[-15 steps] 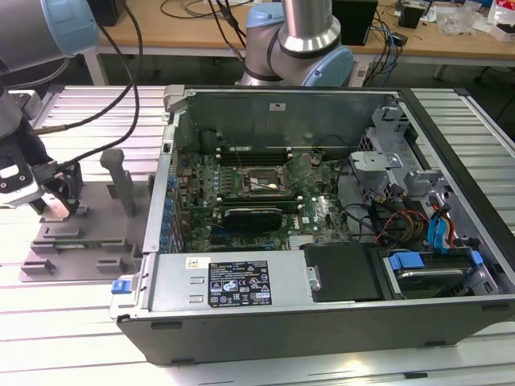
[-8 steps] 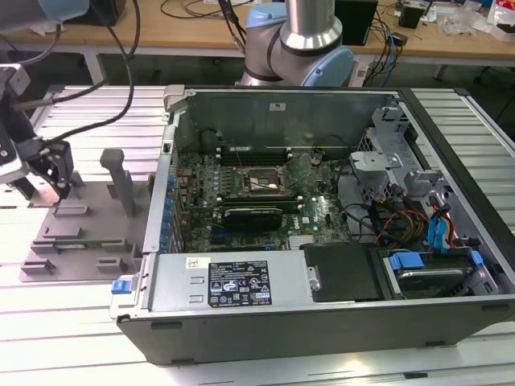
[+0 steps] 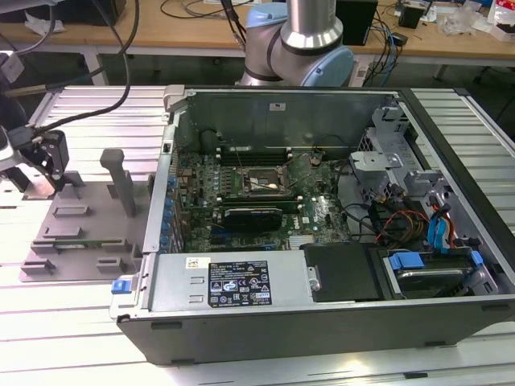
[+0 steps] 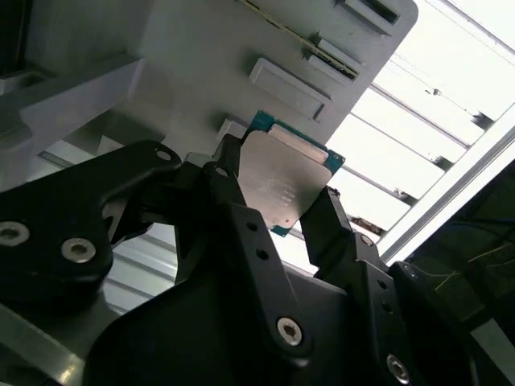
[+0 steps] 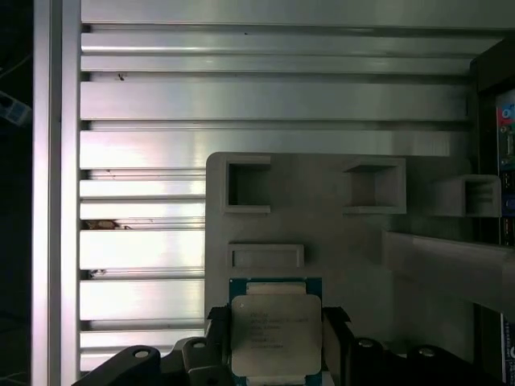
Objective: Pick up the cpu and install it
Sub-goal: 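Pick up the cpu and move it towards the insertion slot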
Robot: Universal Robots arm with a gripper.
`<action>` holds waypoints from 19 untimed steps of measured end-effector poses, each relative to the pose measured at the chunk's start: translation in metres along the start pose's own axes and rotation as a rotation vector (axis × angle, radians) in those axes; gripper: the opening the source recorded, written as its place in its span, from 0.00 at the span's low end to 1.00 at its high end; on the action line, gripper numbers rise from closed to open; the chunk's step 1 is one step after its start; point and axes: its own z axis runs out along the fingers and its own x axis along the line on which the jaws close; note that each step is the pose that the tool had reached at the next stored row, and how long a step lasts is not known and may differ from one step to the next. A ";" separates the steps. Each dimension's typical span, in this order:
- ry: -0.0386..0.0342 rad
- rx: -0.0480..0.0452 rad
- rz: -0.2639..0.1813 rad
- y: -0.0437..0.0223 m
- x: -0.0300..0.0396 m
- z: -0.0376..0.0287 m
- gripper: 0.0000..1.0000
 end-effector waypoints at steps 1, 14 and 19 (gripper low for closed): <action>0.0000 0.0000 0.000 0.0000 0.0000 -0.0001 0.55; 0.0000 0.0001 0.000 0.0015 -0.0020 -0.0473 0.55; 0.0000 0.0000 0.000 0.0022 -0.0030 -0.0694 0.55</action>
